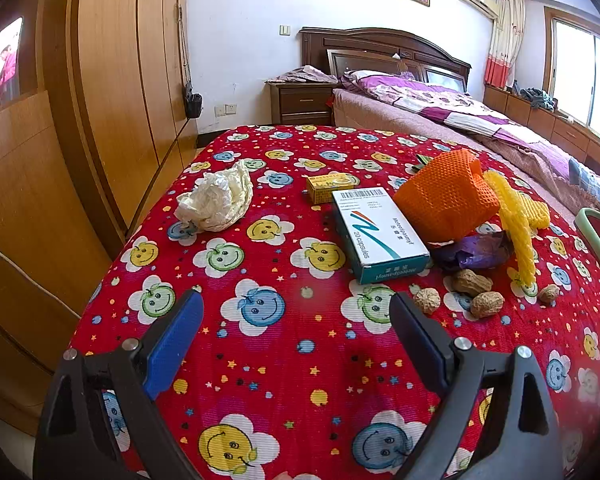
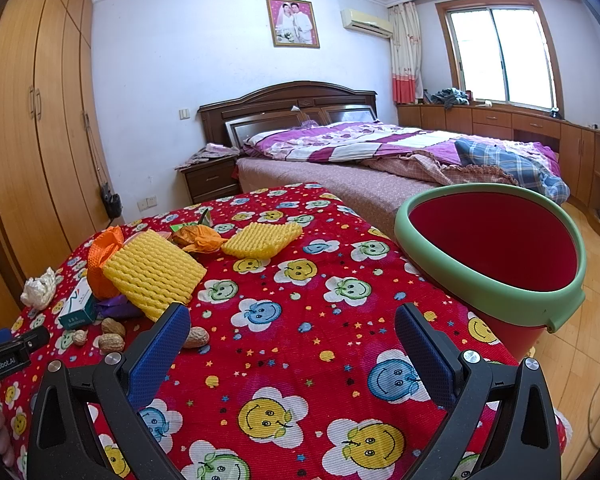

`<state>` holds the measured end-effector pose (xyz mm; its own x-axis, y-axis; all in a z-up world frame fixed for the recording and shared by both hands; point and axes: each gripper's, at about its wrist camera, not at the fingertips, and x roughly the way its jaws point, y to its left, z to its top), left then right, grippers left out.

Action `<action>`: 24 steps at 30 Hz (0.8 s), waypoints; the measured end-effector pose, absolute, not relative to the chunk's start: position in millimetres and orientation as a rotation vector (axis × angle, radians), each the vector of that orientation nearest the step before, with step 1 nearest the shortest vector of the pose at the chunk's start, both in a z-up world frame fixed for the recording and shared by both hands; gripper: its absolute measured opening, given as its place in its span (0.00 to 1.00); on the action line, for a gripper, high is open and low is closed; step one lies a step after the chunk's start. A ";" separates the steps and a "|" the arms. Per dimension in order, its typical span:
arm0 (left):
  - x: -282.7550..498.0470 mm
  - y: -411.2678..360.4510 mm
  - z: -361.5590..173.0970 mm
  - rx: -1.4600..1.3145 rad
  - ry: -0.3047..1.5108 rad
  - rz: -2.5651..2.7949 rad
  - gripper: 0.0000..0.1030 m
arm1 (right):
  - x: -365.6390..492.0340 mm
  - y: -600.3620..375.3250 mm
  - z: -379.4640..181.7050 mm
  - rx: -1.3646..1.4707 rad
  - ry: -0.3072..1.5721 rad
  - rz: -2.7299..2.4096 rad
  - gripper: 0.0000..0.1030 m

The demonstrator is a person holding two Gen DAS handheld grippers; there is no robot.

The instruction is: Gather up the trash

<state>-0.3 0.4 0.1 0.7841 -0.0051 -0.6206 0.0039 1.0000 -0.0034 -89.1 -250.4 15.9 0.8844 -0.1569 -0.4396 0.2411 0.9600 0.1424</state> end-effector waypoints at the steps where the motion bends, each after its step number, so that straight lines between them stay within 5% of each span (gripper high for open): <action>1: -0.4 0.4 0.2 -0.002 0.669 -0.005 0.92 | -89.1 -250.4 15.9 0.196 0.439 -0.209 0.99; 24: 47.9 47.8 36.5 0.018 0.717 0.017 0.90 | -64.3 -255.0 26.8 0.255 0.545 -0.128 0.99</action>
<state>47.9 47.8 36.5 0.7535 0.0215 -0.6571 -0.0089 0.9997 0.0225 -64.3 -255.0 26.8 0.8483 -0.0529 -0.5269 0.1876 0.9605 0.2056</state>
